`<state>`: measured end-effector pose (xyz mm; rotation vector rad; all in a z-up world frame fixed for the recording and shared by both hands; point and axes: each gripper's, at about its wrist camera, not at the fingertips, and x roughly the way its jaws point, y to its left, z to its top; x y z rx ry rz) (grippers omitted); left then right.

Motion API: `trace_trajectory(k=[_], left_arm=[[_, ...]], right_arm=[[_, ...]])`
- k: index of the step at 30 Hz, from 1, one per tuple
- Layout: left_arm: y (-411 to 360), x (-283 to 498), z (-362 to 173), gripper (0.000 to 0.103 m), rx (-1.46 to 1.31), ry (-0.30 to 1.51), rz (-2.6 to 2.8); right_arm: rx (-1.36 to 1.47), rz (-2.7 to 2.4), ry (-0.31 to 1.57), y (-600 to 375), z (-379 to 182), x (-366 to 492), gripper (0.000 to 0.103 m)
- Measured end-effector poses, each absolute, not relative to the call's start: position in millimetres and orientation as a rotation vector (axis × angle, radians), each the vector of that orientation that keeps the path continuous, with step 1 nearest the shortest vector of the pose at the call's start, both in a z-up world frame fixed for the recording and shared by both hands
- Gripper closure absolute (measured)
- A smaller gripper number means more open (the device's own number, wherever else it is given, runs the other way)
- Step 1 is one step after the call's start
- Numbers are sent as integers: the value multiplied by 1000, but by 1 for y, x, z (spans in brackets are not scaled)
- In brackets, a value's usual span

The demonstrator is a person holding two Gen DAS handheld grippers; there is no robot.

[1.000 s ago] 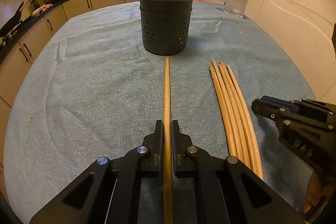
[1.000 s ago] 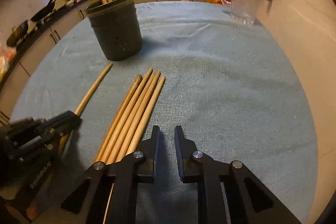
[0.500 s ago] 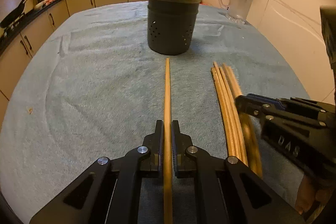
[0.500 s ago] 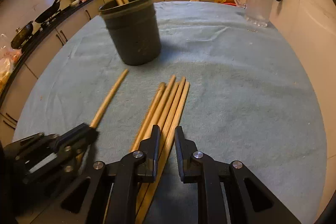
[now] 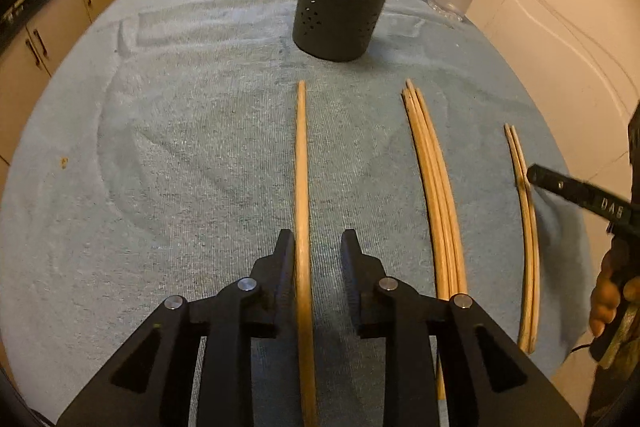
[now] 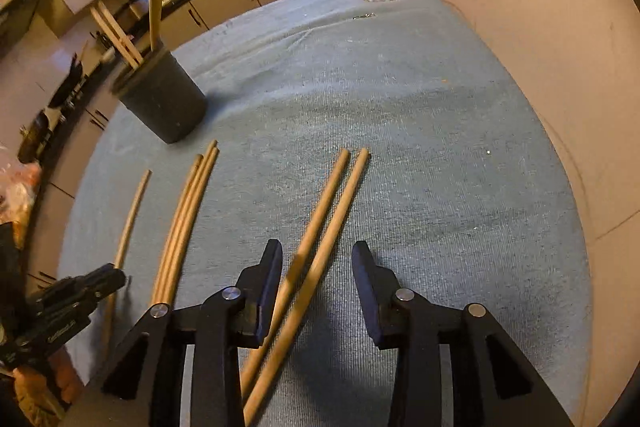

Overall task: Organize utensils
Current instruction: 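Hold a chopstick in the left tool while the right tool grasps another chopstick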

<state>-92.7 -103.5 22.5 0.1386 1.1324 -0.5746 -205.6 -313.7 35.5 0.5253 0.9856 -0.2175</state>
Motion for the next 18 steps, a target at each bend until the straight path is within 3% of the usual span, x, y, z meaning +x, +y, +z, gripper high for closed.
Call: trace_trajectory(k=[2,4,9,18], left_arm=[[-103,-89,23,80,124,1140,-570],[-102,-87,23,80,118,1139,-558],[-102,-87,22,80,129,1119,-549],[-121,-55,23,80,165,1176,-530]], right_arm=[[504,-239,994,-313,34,-206,68],[496,-243,1005,-314,31,-207,78],[494,-265,1010,-318,27,-211,88],[386,-307,1096,-319,28,-170,89]])
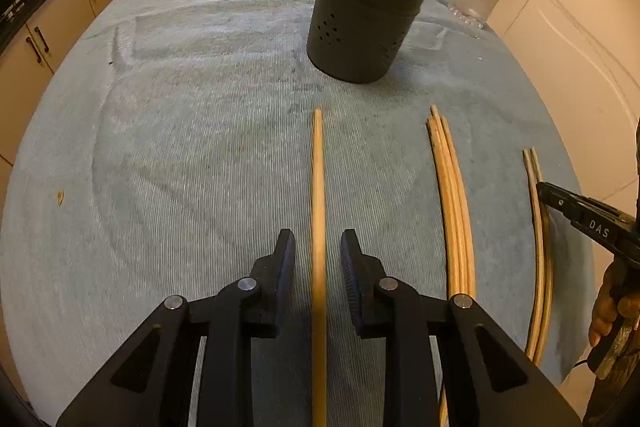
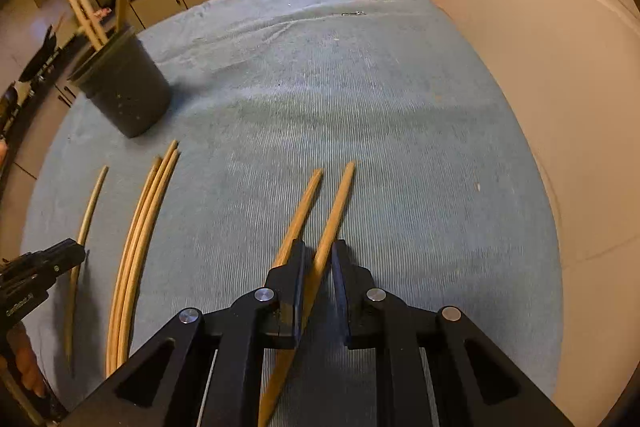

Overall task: Organize utensils
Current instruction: 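Hold a chopstick in the left tool while the right tool grasps another chopstick, then lift both held chopsticks upright and carry them over the grey holder cup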

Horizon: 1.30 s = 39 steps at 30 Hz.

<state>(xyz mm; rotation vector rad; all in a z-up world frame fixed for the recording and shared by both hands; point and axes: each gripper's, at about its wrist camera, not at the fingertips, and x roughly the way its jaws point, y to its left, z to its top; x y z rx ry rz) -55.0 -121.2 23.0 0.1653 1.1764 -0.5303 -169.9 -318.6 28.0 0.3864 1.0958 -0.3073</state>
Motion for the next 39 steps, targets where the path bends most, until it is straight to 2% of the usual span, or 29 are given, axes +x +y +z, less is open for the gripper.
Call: trace_trajectory(k=[5,12,13,14,15,19,27,39], left_arm=[[-135,-35,24,80,191,1200,-514],[-159,-25,20,80,298,1117,-484],[-160,-27,19,84,311,1097,-481],[-161,-29,18,94,325,1073,-475],[-161,-29,18,97,327,1064,-476],[-147,-38,32,97,255,1033,-473],[-111,-94,107,97,160,824,-512],[-72,-175,159,97,109,624,-551]], right_arm=[[332,-325,1181,-324,28,-141,89],[278,-355,1204,-323,27,-125,89],[275,-353,1190,-322,27,-127,93],[265,-353,1180,-321,26,-128,94],[261,-348,1167,-319,27,-131,97],[333,-299,1067,-323,41,-148,98],[342,-253,818,-313,107,-200,97],[241,-208,638,-262,166,-267,97]])
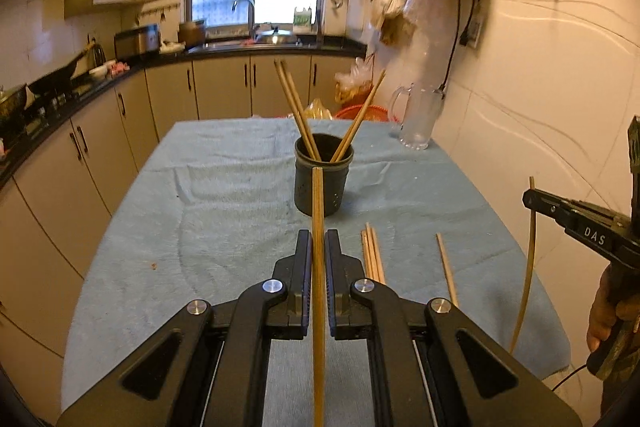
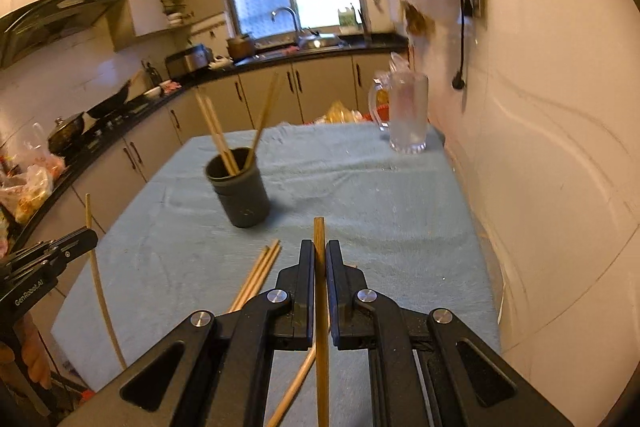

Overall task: Organize utensils
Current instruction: 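Lift both held chopsticks upright and carry them over the grey holder cup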

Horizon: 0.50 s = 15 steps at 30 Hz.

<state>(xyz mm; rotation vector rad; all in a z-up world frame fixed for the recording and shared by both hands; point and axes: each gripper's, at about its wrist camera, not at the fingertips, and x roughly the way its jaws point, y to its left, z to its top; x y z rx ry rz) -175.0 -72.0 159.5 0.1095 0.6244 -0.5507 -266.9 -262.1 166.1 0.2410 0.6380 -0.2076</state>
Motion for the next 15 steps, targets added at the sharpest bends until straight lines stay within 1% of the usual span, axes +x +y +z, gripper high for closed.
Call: trace_trajectory(k=[7,15], left_arm=[[-64,-213,164,97,151,563,-571],[-54,-232,178,97,147,507,-580]], right_arm=[[198,-171,601,-238,186,-292,97],[185,-121,578,-221,197,-297,97]])
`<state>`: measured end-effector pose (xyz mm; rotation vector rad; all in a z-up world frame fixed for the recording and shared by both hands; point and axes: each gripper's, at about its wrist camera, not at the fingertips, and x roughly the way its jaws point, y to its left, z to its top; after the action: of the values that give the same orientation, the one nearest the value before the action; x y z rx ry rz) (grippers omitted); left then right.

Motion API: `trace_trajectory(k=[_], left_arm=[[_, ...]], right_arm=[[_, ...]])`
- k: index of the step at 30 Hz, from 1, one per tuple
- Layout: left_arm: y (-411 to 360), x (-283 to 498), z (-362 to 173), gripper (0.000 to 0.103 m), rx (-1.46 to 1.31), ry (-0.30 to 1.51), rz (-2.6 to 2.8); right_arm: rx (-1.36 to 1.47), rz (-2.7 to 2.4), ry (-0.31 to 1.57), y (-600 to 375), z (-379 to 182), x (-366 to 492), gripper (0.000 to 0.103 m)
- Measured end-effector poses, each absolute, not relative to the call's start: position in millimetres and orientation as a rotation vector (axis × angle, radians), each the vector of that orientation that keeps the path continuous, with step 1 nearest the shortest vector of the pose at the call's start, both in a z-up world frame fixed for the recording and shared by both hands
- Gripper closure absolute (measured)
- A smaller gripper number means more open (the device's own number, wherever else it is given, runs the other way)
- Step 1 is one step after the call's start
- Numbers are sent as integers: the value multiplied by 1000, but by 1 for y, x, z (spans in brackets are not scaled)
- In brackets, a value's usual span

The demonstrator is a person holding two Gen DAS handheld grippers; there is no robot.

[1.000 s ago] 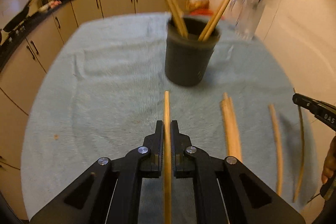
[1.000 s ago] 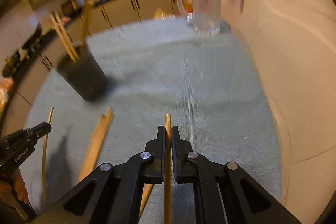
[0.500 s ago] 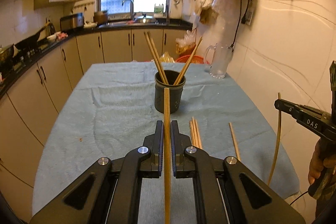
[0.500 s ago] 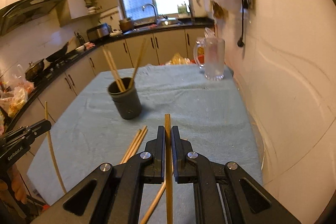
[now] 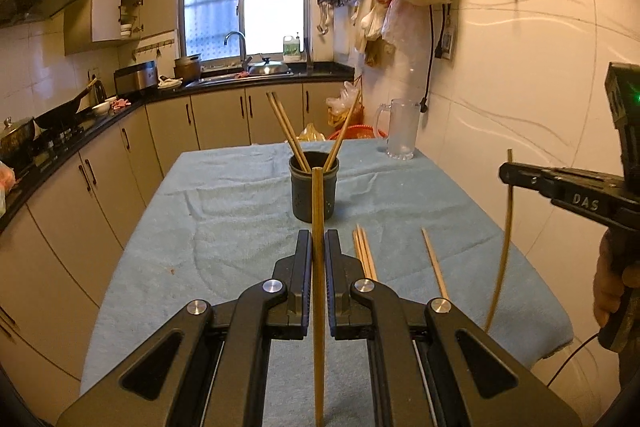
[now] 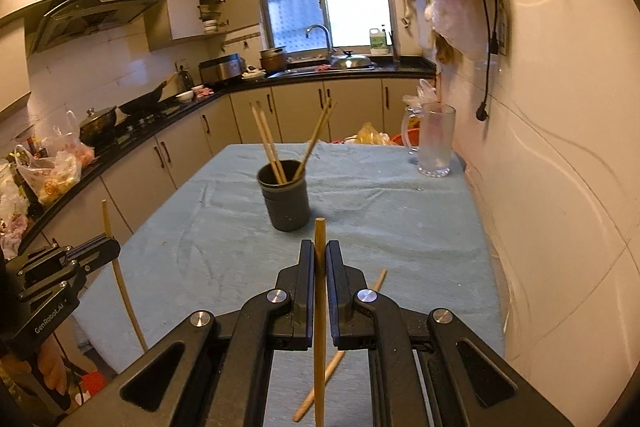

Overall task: Organize utensils
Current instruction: 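Lift both held chopsticks upright and carry them over the grey holder cup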

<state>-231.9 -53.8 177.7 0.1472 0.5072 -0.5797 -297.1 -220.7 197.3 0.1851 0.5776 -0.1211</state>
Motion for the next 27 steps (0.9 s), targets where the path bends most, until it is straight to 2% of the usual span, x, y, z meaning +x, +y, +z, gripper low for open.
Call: trace_trajectory(k=[10,17,27], left_arm=[[-55,-205,205,97,67,501,-619],[-64,-153,227,97,0,530,-617],[-108,-61,283,97,-52,466,-565]], right_arm=[[204,-88,561,-225,209,-273,97],[240,-71,532,-240,225,-241,97],[288,-46,371,-257,279,-158,97]])
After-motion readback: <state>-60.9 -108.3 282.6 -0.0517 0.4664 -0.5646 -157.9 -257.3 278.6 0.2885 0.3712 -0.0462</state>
